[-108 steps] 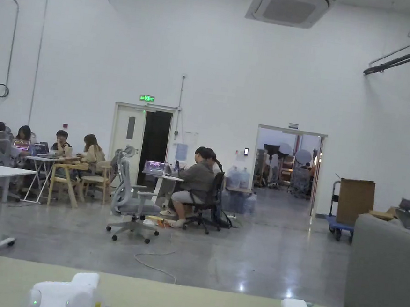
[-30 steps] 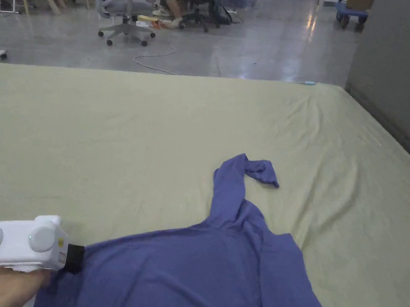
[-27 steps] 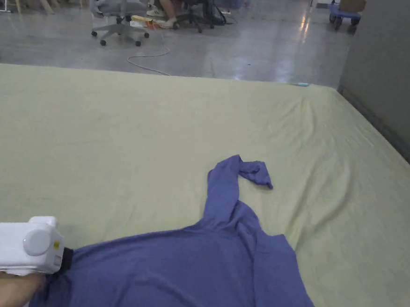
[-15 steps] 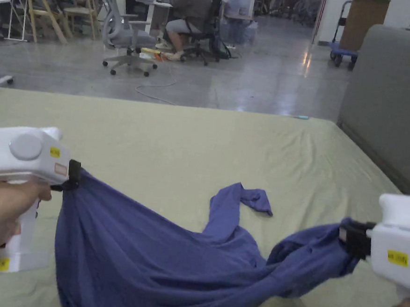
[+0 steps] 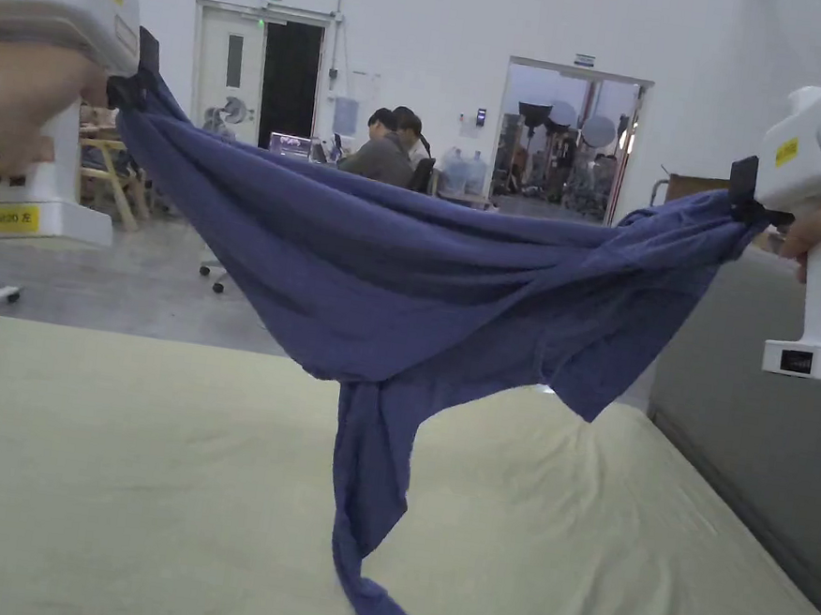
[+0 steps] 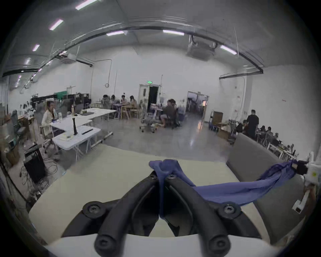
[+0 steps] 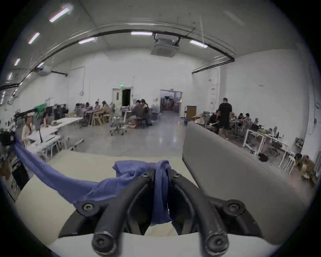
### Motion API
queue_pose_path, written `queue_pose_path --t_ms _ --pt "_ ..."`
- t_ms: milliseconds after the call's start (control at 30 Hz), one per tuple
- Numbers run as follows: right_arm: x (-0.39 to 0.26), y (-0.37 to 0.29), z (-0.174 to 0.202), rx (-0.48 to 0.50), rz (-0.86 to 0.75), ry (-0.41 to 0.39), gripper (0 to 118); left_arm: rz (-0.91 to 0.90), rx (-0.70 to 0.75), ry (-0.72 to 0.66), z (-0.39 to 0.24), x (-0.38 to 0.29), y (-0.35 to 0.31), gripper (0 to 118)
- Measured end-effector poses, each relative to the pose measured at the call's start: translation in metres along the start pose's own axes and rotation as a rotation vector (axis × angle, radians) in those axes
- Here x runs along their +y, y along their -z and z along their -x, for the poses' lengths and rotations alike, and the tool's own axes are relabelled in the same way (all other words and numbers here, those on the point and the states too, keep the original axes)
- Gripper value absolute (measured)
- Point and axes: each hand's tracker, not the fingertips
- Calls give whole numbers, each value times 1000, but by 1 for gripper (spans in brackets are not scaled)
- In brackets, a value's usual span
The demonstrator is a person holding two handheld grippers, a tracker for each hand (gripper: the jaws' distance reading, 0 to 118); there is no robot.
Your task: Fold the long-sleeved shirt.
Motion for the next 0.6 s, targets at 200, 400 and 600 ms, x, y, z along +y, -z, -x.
queue_pose_path --t_ms 200,400,600 --pt "-48 24 -8 50 56 15 10 51 -23 -48 14 -44 5 0" --pt "-171 62 -1 66 237 35 10 209 -32 -38 23 -159 35 0" --pt "-332 89 10 72 479 53 10 426 9 -16 43 -299 77 0"
